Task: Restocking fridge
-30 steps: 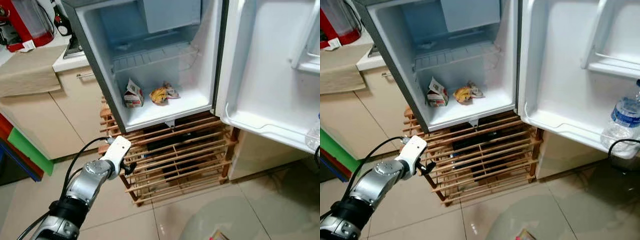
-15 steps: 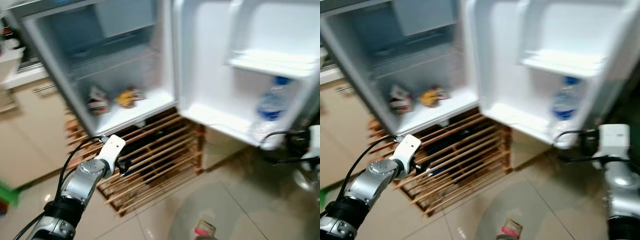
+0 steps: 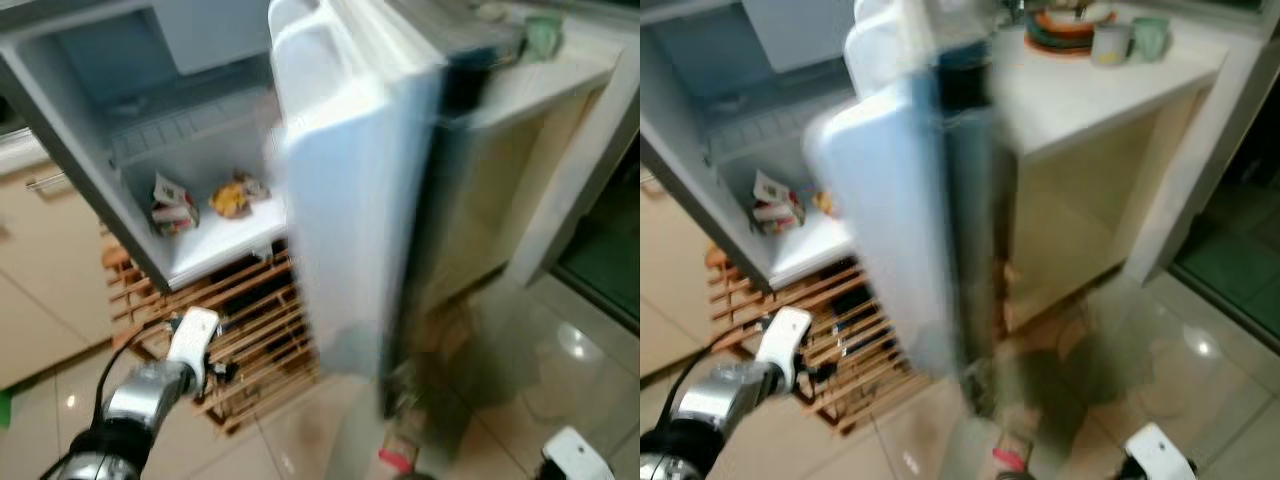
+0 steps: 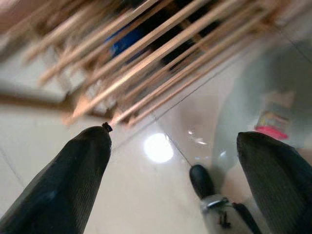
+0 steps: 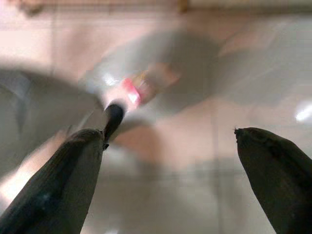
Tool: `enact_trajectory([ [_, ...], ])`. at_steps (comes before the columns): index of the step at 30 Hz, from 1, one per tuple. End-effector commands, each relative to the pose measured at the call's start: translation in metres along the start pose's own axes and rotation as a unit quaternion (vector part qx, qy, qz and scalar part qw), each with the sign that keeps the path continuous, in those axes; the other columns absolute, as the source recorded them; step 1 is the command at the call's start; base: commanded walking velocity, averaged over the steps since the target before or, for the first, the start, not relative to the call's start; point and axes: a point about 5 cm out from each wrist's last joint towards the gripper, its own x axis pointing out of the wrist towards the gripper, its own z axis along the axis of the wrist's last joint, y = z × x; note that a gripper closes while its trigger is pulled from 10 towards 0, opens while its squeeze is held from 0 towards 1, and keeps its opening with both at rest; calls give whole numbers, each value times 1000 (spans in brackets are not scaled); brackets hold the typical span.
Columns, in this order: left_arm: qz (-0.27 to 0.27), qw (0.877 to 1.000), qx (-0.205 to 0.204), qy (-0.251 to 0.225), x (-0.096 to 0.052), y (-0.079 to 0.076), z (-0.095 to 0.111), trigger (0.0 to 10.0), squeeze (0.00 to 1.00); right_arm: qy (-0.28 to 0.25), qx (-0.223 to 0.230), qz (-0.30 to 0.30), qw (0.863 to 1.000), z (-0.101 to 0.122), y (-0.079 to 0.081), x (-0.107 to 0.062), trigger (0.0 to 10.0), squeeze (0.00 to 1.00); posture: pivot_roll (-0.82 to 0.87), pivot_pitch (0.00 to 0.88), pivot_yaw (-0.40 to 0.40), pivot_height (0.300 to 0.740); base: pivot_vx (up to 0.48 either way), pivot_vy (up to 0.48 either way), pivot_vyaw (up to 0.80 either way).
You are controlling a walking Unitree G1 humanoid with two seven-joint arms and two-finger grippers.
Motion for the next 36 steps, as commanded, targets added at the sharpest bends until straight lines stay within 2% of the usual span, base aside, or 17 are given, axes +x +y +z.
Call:
enact_trajectory([
  [1, 34, 998, -45, 22, -1, 16, -12, 10000, 0, -24, 12, -25, 999, 13, -4, 3, 10000, 0, -153, 0, 108, 740, 0, 0, 0],
  [3, 46, 996, -69, 34, -1, 22, -21, 10000, 0, -49, 12, -48, 998, 27, -9, 9, 10000, 0, -152, 0, 106, 740, 0, 0, 0],
  [6, 41, 995, -79, 44, 2, 21, -30, 10000, 0, -105, 27, -64, 992, 48, -11, 16, 10000, 0, -141, 0, 95, 740, 0, 0, 0],
  [10, 15, 999, -39, 23, 8, 8, -28, 10000, 0, -190, 64, -100, 975, 88, -11, 19, 10000, 0, -135, 0, 86, 740, 0, 0, 0],
  [13, 17, 1000, -22, 13, 13, -1, -29, 10000, 0, -227, 67, -100, 966, 108, -3, 21, 10000, 0, -133, 0, 82, 740, 0, 0, 0],
  [16, 31, 999, -24, 17, 16, -5, -37, 10000, 0, -255, 55, -85, 961, 123, 11, 24, 10000, 0, -125, 0, 77, 740, 0, 0, 0],
  [19, 34, 998, -57, 14, 16, -5, -44, 10000, 0, -273, 58, -88, 956, 131, 17, 26, 10000, 0, -116, 0, 71, 740, 0, 0, 0],
  [21, 23, 997, -67, -18, 16, -3, -39, 10000, 0, -296, 75, -107, 946, 140, 16, 25, 10000, 0, -113, 0, 66, 740, 0, 0, 0],
  [24, -33, 993, -16, -108, 14, -12, -6, 10000, 0, -345, 143, -183, 909, 155, 5, 17, 10000, 0, -107, 0, 61, 740, 0, 0, 0],
  [25, -57, 986, 13, -156, 12, -19, 15, 10000, 0, -358, 155, -195, 900, 161, 7, 15, 10000, 0, -104, 0, 60, 740, 0, 0, 0],
  [26, -94, 961, 71, -250, 0, -35, 56, 10000, 0, -388, 141, -193, 890, 177, 17, 11, 10000, 0, -101, 0, 61, 740, 0, 0, 0],
  [27, -111, 946, 93, -291, -9, -45, 74, 10000, 0, -405, 121, -188, 887, 185, 22, 9, 10000, 0, -101, 0, 63, 740, 0, 0, 0],
  [29, -133, 924, 107, -341, -23, -60, 94, 10000, 0, -420, 97, -186, 883, 193, 28, 6, 10000, 0, -103, 0, 63, 740, 0, 0, 0],
  [32, -184, 874, 139, -428, -58, -95, 130, 10000, 0, -435, 82, -189, 876, 202, 32, 2, 10000, 0, -107, 0, 65, 740, 0, 0, -433],
  [33, -184, 874, 139, -428, -58, -95, 130, 10000, 0, -435, 82, -189, 876, 202, 32, 2, 10000, 0, -107, 0, 65, 740, 0, 0, -769],
  [34, -209, 839, 166, -473, -84, -116, 148, 10000, 0, -437, 90, -198, 873, 202, 29, 2, 10000, 0, -112, 0, 69, 740, 0, 0, -725],
  [36, -223, 819, 173, -499, -99, -126, 158, 10000, 0, -435, 100, -208, 870, 200, 26, 2, 10000, 0, -118, 0, 72, 740, 0, 0, -725],
])
